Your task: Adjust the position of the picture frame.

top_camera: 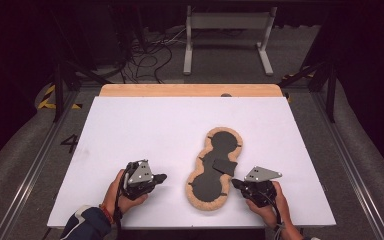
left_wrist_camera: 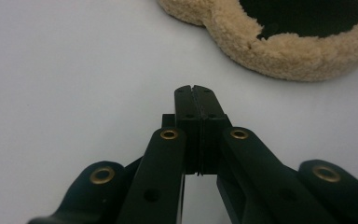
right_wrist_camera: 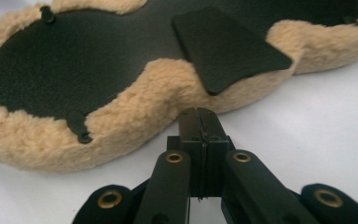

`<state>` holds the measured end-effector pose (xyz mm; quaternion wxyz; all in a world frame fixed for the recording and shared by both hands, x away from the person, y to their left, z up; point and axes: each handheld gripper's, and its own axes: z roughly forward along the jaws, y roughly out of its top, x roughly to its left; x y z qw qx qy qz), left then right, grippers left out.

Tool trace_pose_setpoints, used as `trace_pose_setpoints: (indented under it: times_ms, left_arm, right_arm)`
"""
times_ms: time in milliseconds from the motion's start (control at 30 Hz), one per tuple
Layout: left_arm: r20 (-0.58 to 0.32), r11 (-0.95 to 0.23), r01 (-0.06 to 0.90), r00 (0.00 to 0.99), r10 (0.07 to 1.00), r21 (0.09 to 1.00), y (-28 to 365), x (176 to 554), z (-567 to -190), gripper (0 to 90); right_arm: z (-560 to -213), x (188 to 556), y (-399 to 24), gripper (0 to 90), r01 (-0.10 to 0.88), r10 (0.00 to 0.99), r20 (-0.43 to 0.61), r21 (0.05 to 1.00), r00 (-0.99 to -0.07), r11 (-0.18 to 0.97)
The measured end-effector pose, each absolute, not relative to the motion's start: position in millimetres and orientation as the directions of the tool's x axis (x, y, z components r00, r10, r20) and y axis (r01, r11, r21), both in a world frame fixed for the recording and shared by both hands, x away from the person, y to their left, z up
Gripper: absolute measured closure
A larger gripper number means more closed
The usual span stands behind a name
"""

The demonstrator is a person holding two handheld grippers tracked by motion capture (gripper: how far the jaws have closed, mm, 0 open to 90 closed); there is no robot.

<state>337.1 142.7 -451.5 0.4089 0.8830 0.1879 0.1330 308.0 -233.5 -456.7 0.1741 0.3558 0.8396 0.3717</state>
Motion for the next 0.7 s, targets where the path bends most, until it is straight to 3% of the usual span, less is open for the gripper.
trace_pose_setpoints:
  times_ms: [700]
  left_arm:
    - [0.069, -0.579, 0.248, 0.88, 0.47, 0.777, 157, 335, -450, 89.9]
  right_arm:
    - [-458, 308, -219, 90.0, 0.473, 0.709, -0.018, 0.733, -0.705, 0.489]
